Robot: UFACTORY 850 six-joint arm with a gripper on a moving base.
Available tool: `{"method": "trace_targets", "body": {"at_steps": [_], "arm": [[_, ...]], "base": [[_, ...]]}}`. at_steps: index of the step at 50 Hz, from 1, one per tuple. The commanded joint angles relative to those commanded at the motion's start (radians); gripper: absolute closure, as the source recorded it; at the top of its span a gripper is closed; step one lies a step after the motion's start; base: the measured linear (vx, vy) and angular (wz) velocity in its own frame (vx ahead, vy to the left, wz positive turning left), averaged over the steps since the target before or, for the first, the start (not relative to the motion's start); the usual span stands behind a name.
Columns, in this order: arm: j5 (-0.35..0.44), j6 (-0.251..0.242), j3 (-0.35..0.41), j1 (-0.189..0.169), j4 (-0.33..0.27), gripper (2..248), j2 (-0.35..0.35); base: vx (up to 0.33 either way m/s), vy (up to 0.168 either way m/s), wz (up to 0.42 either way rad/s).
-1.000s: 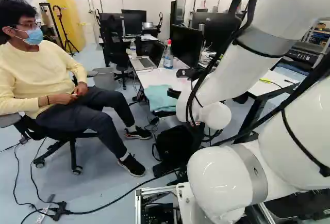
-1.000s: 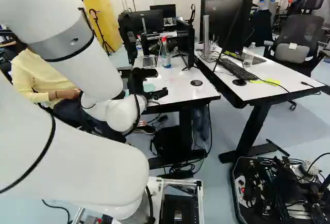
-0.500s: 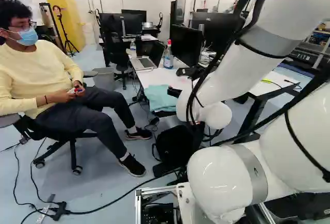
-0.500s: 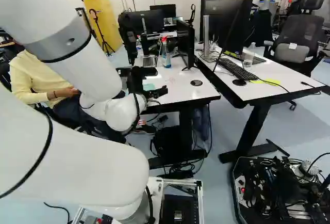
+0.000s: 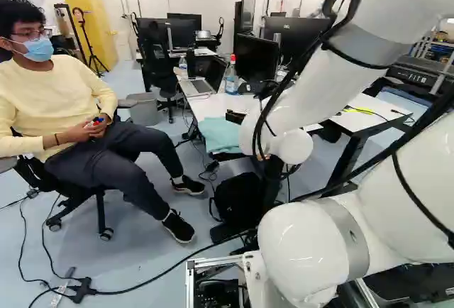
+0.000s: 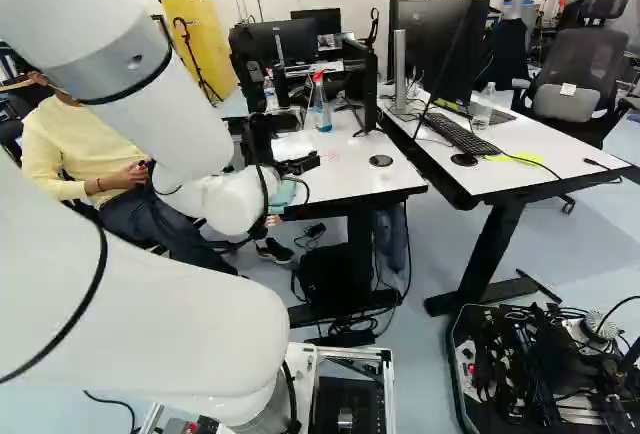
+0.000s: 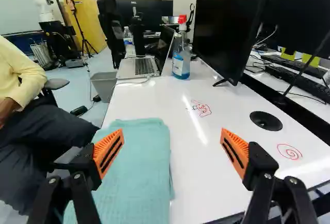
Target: Clean the table with the green towel
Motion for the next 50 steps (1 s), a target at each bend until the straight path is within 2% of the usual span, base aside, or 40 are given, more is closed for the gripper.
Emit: {"method": "trace_targets", "body": {"at_steps": [50], "arm": [[-0.140, 0.000, -0.215, 0.110, 0.000, 3, -0.232]], "base": [[0.000, 0.000, 0.000]]}}
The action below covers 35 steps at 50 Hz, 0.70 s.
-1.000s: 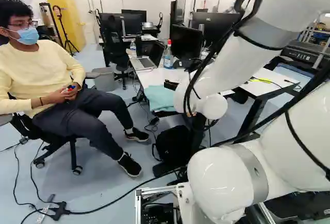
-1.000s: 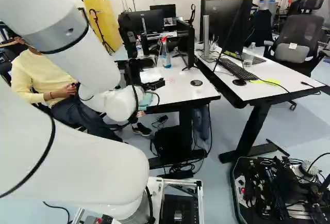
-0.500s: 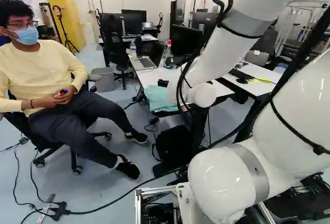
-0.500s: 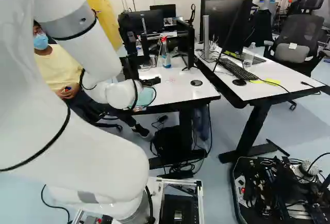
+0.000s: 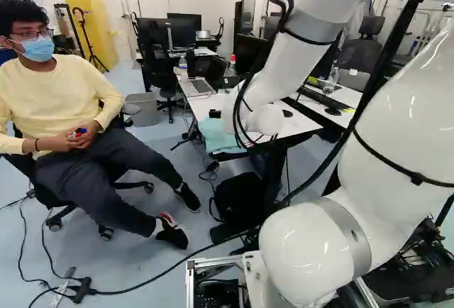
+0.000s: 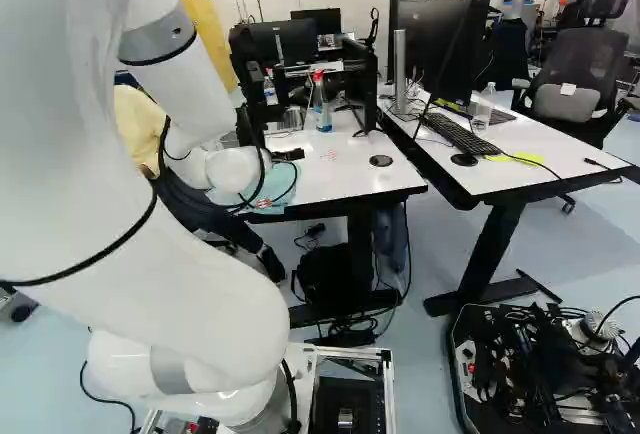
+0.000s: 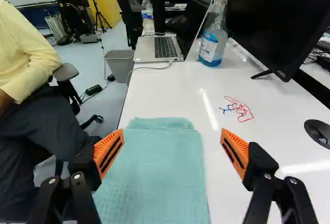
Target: Clean the table with the green towel
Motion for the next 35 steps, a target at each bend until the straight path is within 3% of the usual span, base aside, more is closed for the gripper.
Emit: {"method": "trace_targets", "body": {"at_steps": [35], "arm": [[-0.082, 0.000, -0.059, 0.034, 0.000, 3, -0.058]], "base": [[0.000, 0.000, 0.000]]}}
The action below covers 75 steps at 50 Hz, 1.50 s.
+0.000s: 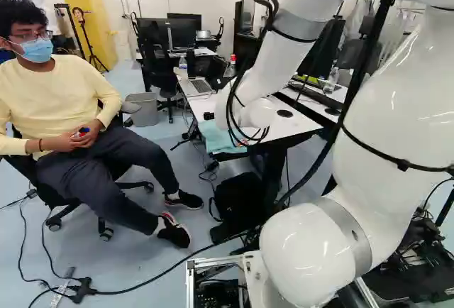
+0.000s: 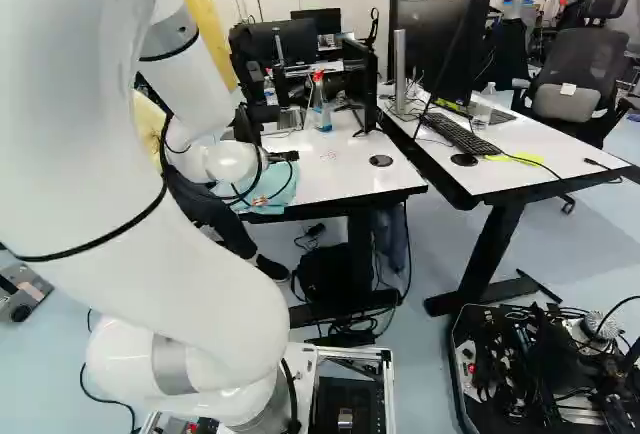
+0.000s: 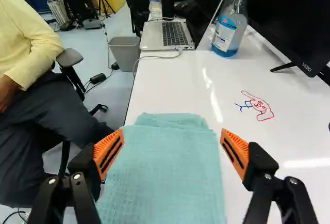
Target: Clean the table with the green towel
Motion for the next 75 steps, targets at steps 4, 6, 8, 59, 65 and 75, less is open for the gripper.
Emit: {"method": "trace_targets", "body": {"at_steps": [4, 6, 8, 59, 65, 75], "arm": [[-0.011, 0.000, -0.001, 0.001, 0.000, 3, -0.001], [-0.016, 0.000, -0.002, 0.001, 0.000, 3, -0.002], [-0.021, 0.000, -0.002, 0.001, 0.000, 3, -0.002], [-0.095, 0.000, -0.006, 0.014, 0.000, 3, -0.006], [-0.105, 0.000, -0.006, 0.016, 0.000, 3, -0.006], [-0.125, 0.000, -0.007, 0.018, 0.000, 3, -0.007]], "base": [[0.000, 0.000, 0.000], [0.000, 0.000, 0.000], [0.000, 0.000, 0.000], [0.000, 0.000, 0.000], [0.000, 0.000, 0.000], [0.000, 0.000, 0.000]]}}
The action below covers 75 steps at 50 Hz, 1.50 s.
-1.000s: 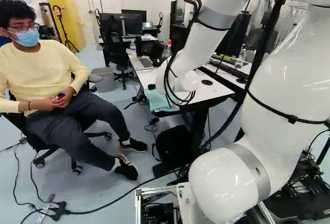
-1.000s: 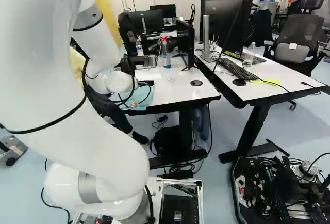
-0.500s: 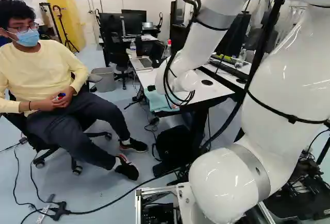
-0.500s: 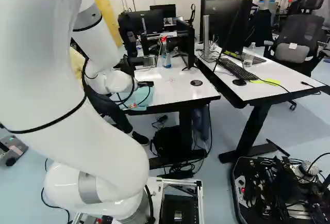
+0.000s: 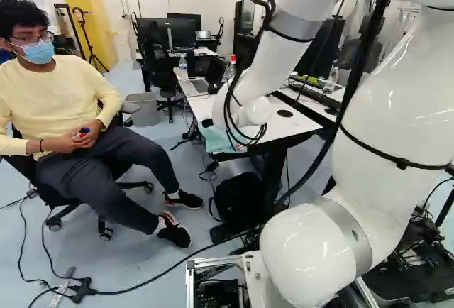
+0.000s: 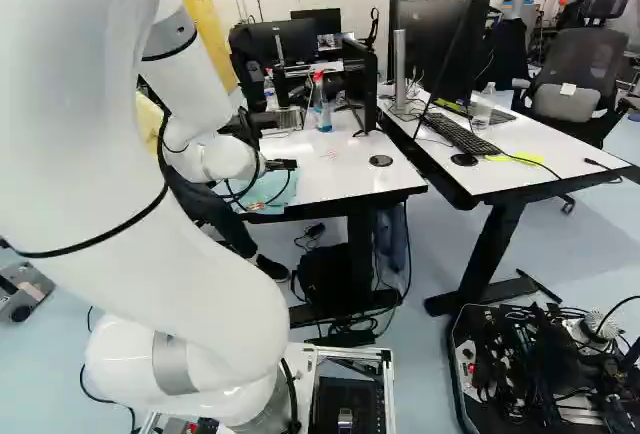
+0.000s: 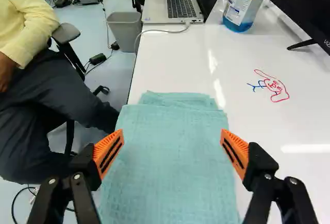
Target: Clean the table with the green towel
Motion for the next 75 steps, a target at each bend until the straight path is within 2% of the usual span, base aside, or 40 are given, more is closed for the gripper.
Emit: {"method": "trace_targets", "body": {"at_steps": [37, 59, 60, 64, 65, 70, 71, 75], "arm": [[-0.074, 0.000, 0.000, 0.000, 0.000, 3, 0.000], [-0.078, 0.000, 0.000, 0.000, 0.000, 3, 0.000], [-0.078, 0.000, 0.000, 0.000, 0.000, 25, 0.000], [-0.078, 0.000, 0.000, 0.000, 0.000, 25, 0.000], [-0.078, 0.000, 0.000, 0.000, 0.000, 63, 0.000], [-0.078, 0.000, 0.000, 0.000, 0.000, 63, 0.000], [-0.078, 0.000, 0.000, 0.000, 0.000, 99, 0.000], [-0.078, 0.000, 0.000, 0.000, 0.000, 99, 0.000]], "base": [[0.000, 0.000, 0.000], [0.000, 0.000, 0.000], [0.000, 0.000, 0.000], [0.000, 0.000, 0.000], [0.000, 0.000, 0.000], [0.000, 0.000, 0.000], [0.000, 0.000, 0.000], [0.000, 0.000, 0.000]]}}
